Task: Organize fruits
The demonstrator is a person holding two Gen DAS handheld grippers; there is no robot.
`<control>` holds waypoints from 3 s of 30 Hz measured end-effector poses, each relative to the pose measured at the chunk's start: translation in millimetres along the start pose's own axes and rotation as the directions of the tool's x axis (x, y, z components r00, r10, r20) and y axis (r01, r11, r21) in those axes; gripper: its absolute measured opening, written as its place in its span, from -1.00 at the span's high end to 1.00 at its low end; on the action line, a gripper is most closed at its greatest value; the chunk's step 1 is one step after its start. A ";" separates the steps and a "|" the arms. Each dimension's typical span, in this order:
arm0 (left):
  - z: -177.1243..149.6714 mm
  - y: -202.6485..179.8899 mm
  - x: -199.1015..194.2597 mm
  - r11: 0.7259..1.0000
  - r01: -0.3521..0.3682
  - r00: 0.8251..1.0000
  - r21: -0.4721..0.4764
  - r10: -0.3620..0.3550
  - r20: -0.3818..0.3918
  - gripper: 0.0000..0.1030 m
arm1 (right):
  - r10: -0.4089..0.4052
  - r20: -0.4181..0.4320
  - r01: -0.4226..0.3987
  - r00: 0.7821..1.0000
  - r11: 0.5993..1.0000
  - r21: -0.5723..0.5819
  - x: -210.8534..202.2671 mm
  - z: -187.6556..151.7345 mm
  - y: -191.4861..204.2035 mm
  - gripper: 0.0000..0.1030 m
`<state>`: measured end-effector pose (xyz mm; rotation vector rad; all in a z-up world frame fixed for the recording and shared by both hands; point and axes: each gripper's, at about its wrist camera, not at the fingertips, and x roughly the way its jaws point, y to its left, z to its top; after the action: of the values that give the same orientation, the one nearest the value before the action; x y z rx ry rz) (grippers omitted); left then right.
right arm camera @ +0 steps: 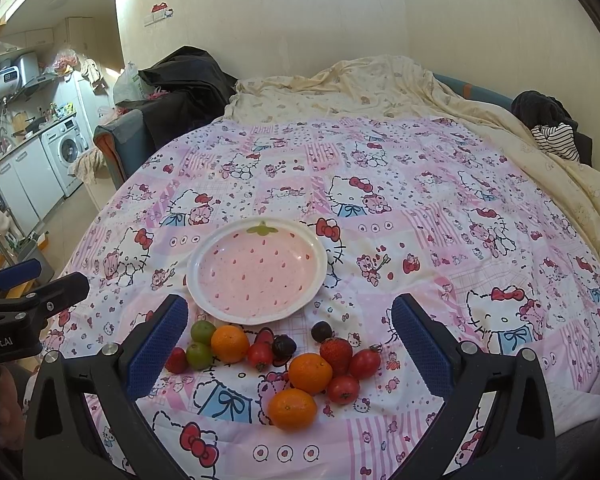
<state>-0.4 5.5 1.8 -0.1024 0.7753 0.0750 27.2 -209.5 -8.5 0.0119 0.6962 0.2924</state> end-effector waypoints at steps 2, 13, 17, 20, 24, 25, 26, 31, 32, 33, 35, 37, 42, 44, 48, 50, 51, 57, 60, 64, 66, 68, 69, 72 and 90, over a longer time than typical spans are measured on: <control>0.1 0.1 0.0 1.000 -0.002 1.000 0.000 0.002 -0.001 -1.00 | 0.000 0.000 0.000 1.000 1.000 0.000 -0.1 0.2 0.1 -1.00; -0.2 1.8 0.1 1.000 -0.004 1.000 -0.001 0.004 0.002 -1.00 | 0.000 0.003 0.000 1.000 1.000 -0.002 -0.5 0.7 0.0 -1.00; -0.2 2.6 0.2 1.000 -0.005 1.000 0.000 0.005 0.002 -1.00 | 0.000 0.000 0.000 1.000 1.000 0.001 -0.1 0.1 0.6 -1.00; -0.4 2.3 0.1 1.000 -0.006 1.000 0.000 0.006 0.002 -1.00 | 0.002 -0.002 -0.002 1.000 1.000 0.004 -1.4 2.1 -2.0 -1.00; -0.3 2.1 0.0 1.000 -0.005 1.000 0.000 0.005 0.002 -1.00 | 0.002 -0.003 -0.002 1.000 1.000 0.003 -0.9 1.3 -1.9 -1.00; -0.3 2.1 0.0 1.000 -0.006 1.000 0.000 0.006 0.003 -1.00 | 0.002 -0.003 -0.002 1.000 1.000 0.003 -0.9 1.3 -2.0 -1.00; -0.4 2.5 -0.1 1.000 -0.007 1.000 0.000 0.007 0.003 -1.00 | 0.003 -0.003 -0.003 1.000 1.000 0.002 -1.0 1.7 -2.1 -1.00; -0.6 2.7 -0.1 1.000 -0.009 1.000 0.001 0.009 0.003 -1.00 | 0.002 -0.002 -0.002 1.000 1.000 0.001 -0.4 0.8 -1.6 -1.00; -0.6 2.8 -0.1 1.000 -0.009 1.000 0.000 0.009 0.004 -1.00 | 0.002 -0.003 -0.002 1.000 1.000 0.002 -0.3 1.1 -1.9 -1.00; -0.6 3.0 0.0 1.000 -0.009 1.000 0.000 0.009 0.004 -1.00 | 0.003 -0.003 -0.003 1.000 1.000 0.002 -0.5 0.8 -1.6 -1.00; -0.5 2.8 0.0 1.000 -0.007 1.000 -0.001 0.007 0.003 -1.00 | 0.002 -0.003 -0.002 1.000 1.000 0.002 0.1 -0.2 -1.1 -1.00; -0.6 2.8 -0.1 1.000 -0.008 1.000 -0.001 0.008 0.002 -1.00 | 0.002 -0.003 -0.002 1.000 1.000 0.002 0.1 -0.1 -1.1 -1.00; -0.5 3.6 0.0 1.000 -0.008 1.000 0.000 0.008 0.003 -1.00 | 0.002 -0.002 -0.002 1.000 1.000 0.001 0.0 0.1 -1.0 -1.00; -0.4 2.9 -0.4 1.000 -0.009 1.000 -0.001 0.009 0.001 -1.00 | 0.002 -0.004 -0.002 1.000 1.000 0.001 0.3 0.4 -1.2 -1.00; -1.1 4.7 0.1 1.000 -0.012 1.000 -0.002 0.012 -0.004 -1.00 | 0.004 -0.007 -0.004 1.000 1.000 0.000 0.2 -0.6 -0.8 -1.00; -1.7 6.8 1.9 1.000 -0.019 1.000 -0.003 0.019 -0.012 -1.00 | 0.007 -0.012 -0.007 1.000 1.000 0.007 0.5 0.3 -2.7 -1.00; -1.7 6.8 3.9 1.000 -0.027 0.999 -0.004 0.027 -0.020 -1.00 | 0.009 -0.015 -0.009 1.000 1.000 0.014 1.2 1.2 -4.5 -1.00; -4.8 17.5 16.8 0.997 -0.058 0.996 -0.047 0.054 -0.076 -1.00 | 0.022 -0.073 -0.016 0.997 0.996 0.092 11.3 6.4 -26.6 -1.00; -6.0 17.3 23.5 0.997 -0.071 0.993 -0.038 0.067 -0.098 -1.00 | 0.013 -0.103 -0.004 0.995 0.996 0.091 18.5 8.5 -33.0 -1.00; -11.6 14.9 41.5 0.999 -0.047 0.983 -0.027 0.041 -0.177 -0.88 | 0.020 -0.165 0.000 0.986 0.993 0.119 32.6 10.6 -46.3 -1.00; -19.0 9.9 56.9 1.000 -0.026 0.967 -0.007 0.024 -0.252 -0.79 | 0.028 -0.210 0.002 0.977 0.990 0.143 42.7 10.7 -53.7 -1.00; -28.3 -0.7 73.4 0.999 -0.004 0.947 0.034 0.015 -0.321 -0.77 | 0.040 -0.250 0.000 0.967 0.988 0.157 51.9 10.0 -58.7 -1.00; -33.8 -7.2 81.7 0.998 0.013 0.935 0.062 0.009 -0.354 -0.68 | 0.042 -0.266 0.000 0.963 0.988 0.157 55.6 9.7 -59.9 -1.00; -47.5 -23.9 102.9 0.990 0.055 0.904 0.131 0.006 -0.427 -0.46 | 0.041 -0.296 0.000 0.954 0.990 0.139 64.6 9.4 -61.2 -0.94; -51.8 -34.2 140.0 0.980 0.131 0.865 0.152 -0.038 -0.501 0.07 | 0.151 -0.450 -0.012 0.880 0.955 0.296 95.4 -11.0 -90.1 -0.52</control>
<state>66.9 -30.5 -130.9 0.0215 1.2905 -0.1124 113.3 -271.2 -86.8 0.2558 1.2215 0.2765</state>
